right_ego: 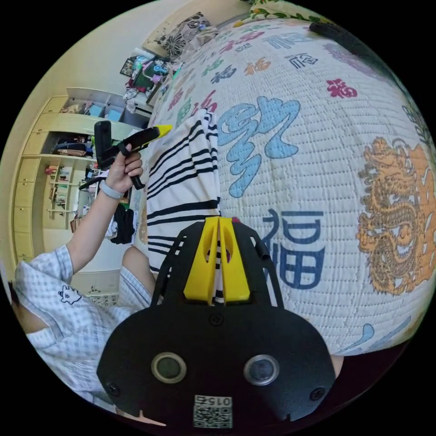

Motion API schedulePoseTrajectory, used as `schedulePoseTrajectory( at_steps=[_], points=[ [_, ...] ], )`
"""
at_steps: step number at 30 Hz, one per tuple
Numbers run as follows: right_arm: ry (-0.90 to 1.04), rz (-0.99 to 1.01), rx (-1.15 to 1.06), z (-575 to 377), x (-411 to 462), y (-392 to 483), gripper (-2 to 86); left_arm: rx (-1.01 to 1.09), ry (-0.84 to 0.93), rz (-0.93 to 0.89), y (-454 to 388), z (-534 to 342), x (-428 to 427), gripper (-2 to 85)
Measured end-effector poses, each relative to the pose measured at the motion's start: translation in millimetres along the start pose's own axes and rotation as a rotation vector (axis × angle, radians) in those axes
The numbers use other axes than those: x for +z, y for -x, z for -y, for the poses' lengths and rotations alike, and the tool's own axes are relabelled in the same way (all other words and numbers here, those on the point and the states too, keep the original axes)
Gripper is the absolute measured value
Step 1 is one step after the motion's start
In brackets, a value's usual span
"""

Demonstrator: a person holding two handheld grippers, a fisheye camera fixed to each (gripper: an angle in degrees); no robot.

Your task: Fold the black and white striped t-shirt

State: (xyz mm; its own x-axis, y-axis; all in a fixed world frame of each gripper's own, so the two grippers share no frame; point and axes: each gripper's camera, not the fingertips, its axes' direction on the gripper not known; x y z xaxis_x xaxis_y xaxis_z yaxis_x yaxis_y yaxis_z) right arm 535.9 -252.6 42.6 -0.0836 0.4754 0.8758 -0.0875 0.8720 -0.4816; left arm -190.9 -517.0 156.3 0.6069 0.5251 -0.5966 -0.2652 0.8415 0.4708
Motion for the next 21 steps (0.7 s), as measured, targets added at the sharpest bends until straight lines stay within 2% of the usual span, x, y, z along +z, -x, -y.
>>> schedulePoseTrajectory(
  at_steps=[3,6,10,15,21],
  points=[
    [-0.066,0.122,-0.082,20.2,-31.9,-4.4,4.2,-0.084,-0.152,0.011,15.9,-49.5,-81.9,5.2],
    [-0.114,0.211,-0.136,62.5,-46.9,-5.6,8.2,-0.248,-0.207,0.03,47.9,-111.0,-132.4,8.7],
    [-0.049,0.266,-0.17,117.2,-32.0,-2.9,10.3,-0.509,-0.236,-0.138,98.6,-183.2,-142.2,10.3],
    [0.112,0.313,-0.105,166.3,7.5,-9.1,11.2,-0.545,-0.244,-0.284,112.6,-205.4,-122.3,11.3],
    [0.191,0.444,-0.097,196.6,30.5,-3.4,8.9,-0.492,-0.221,-0.411,107.3,-186.3,-104.1,9.2]
  ],
)
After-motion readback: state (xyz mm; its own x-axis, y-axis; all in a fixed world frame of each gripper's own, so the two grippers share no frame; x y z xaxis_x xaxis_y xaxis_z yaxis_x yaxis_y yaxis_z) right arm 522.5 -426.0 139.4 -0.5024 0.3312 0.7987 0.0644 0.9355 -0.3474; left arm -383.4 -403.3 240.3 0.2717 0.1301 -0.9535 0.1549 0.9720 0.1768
